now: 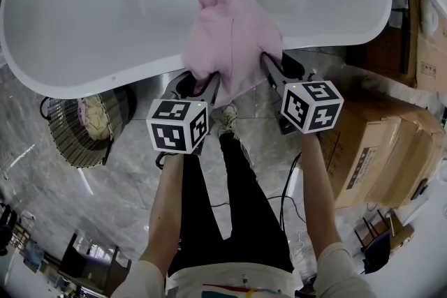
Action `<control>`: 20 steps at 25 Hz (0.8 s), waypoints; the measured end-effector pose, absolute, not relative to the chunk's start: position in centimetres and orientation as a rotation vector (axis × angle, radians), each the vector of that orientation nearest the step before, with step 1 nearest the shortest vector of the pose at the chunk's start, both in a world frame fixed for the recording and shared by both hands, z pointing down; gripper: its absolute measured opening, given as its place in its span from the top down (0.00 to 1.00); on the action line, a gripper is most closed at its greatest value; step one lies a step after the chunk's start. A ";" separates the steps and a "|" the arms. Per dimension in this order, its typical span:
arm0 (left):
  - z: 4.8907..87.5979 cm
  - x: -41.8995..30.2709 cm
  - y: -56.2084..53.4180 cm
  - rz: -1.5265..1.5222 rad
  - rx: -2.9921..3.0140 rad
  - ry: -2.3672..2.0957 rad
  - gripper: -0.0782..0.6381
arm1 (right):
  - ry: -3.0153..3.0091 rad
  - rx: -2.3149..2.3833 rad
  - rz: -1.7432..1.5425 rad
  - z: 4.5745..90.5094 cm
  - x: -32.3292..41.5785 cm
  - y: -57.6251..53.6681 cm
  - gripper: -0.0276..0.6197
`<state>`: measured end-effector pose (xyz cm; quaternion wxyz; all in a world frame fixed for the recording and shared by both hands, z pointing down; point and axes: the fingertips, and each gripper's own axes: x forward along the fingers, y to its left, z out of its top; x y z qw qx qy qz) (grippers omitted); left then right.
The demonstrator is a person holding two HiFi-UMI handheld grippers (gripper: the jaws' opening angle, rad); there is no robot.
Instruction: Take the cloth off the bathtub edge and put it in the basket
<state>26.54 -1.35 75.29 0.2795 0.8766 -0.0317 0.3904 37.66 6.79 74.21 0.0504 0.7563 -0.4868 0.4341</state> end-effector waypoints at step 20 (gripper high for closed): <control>72.5 26.2 -1.1 1.045 2.460 -0.185 0.77 | -1.431 2.356 1.061 71.2 36.8 7.5 0.89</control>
